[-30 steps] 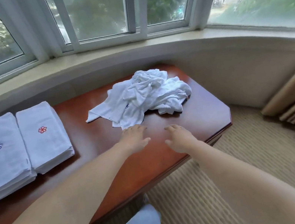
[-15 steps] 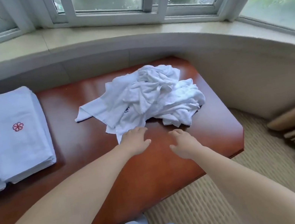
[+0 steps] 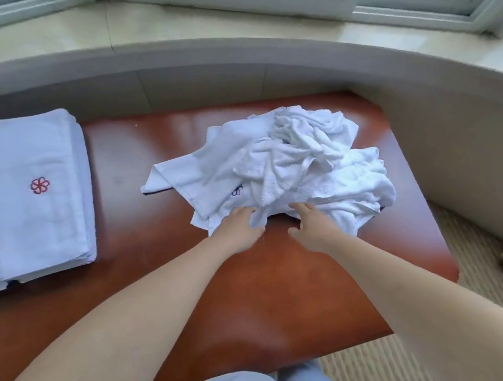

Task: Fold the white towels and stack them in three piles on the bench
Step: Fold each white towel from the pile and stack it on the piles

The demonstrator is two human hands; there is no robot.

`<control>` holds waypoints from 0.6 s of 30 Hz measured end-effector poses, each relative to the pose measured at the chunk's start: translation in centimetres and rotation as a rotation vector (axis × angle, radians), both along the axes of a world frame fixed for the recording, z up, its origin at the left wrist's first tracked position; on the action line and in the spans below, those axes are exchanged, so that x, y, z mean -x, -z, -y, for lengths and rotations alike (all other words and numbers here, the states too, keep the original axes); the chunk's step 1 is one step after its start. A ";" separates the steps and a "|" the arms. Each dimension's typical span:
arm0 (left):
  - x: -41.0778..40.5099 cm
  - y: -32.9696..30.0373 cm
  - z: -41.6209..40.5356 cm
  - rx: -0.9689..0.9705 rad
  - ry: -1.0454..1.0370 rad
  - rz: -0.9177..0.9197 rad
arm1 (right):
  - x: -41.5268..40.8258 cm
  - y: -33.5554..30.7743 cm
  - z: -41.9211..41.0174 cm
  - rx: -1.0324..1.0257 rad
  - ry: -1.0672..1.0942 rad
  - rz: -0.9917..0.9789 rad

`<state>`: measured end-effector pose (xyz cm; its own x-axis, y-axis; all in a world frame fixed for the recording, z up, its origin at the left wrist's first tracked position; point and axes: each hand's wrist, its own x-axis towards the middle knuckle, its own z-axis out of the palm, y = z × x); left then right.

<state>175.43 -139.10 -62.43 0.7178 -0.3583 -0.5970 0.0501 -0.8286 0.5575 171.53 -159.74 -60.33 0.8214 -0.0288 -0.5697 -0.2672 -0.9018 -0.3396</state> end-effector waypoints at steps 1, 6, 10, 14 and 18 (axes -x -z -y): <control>-0.5 0.2 0.6 0.021 -0.027 -0.006 | -1.0 0.2 0.6 -0.030 0.034 0.006; -2.1 1.9 3.7 0.002 -0.128 0.007 | -5.6 0.9 3.3 -0.134 0.048 0.012; -2.1 2.3 6.3 0.012 -0.209 -0.015 | -8.2 1.5 5.0 -0.048 -0.069 -0.042; -2.3 1.3 8.3 -0.011 -0.243 0.016 | -9.4 0.3 6.9 0.011 -0.129 0.161; -3.4 -1.0 9.9 -0.012 -0.294 0.070 | -11.5 -2.8 8.6 -0.091 -0.156 0.410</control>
<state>178.80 -148.96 -61.39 0.8295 -0.1220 -0.5450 0.2505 -0.7910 0.5583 183.03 -168.33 -57.50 0.9703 0.1489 -0.1907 0.0432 -0.8822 -0.4688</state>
